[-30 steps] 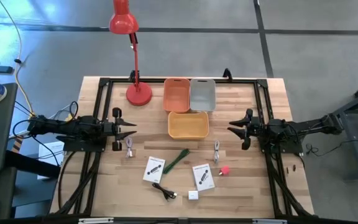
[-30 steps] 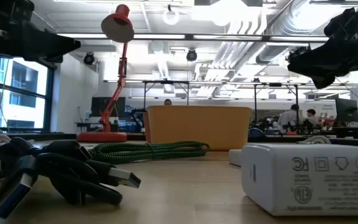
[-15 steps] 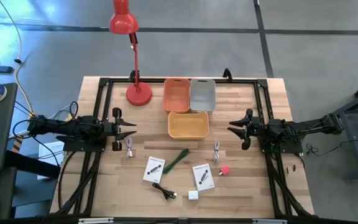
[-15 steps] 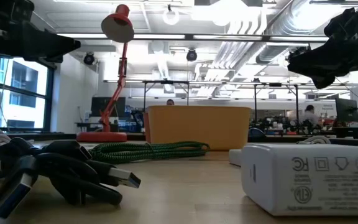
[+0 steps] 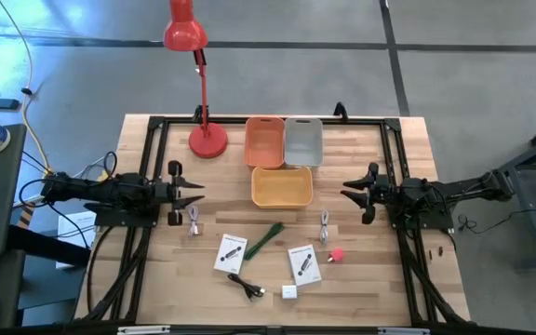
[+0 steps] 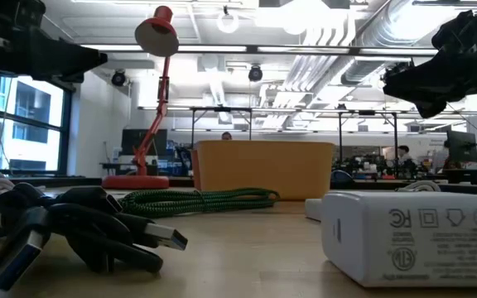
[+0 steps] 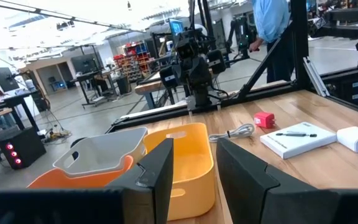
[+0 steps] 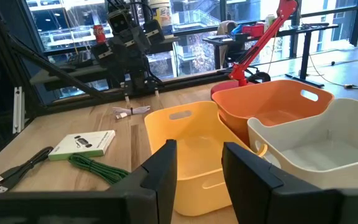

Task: Pick and place items into bin
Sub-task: Put the left white charger cable into the orange bin

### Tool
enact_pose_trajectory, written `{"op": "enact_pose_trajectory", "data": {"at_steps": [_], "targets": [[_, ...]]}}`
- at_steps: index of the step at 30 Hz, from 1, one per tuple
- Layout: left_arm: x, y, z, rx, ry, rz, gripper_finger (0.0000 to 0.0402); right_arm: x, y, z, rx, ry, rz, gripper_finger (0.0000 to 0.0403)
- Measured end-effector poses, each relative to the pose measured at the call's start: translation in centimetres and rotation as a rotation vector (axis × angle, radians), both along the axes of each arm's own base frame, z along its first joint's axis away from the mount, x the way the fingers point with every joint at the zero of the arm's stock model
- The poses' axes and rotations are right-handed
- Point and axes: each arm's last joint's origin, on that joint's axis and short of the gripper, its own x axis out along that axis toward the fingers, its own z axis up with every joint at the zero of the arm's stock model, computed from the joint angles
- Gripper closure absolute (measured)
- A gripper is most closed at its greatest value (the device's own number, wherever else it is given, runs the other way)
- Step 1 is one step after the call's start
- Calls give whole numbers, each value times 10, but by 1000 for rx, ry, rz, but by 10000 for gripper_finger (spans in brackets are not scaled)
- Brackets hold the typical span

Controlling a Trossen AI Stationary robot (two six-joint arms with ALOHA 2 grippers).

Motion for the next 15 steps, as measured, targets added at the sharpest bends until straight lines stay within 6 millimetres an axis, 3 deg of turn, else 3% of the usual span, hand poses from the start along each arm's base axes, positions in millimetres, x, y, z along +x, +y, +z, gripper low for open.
{"op": "enact_pose_trajectory", "data": {"at_steps": [3,10,15], "targets": [[0,0,2,-95,-32,6,291,0,0,0,0,0,0,284],[0,-1,6,-497,-141,-64,291,0,0,0,0,0,0,284],[-1,-2,12,-551,-195,-133,291,0,0,0,0,0,0,284]]}}
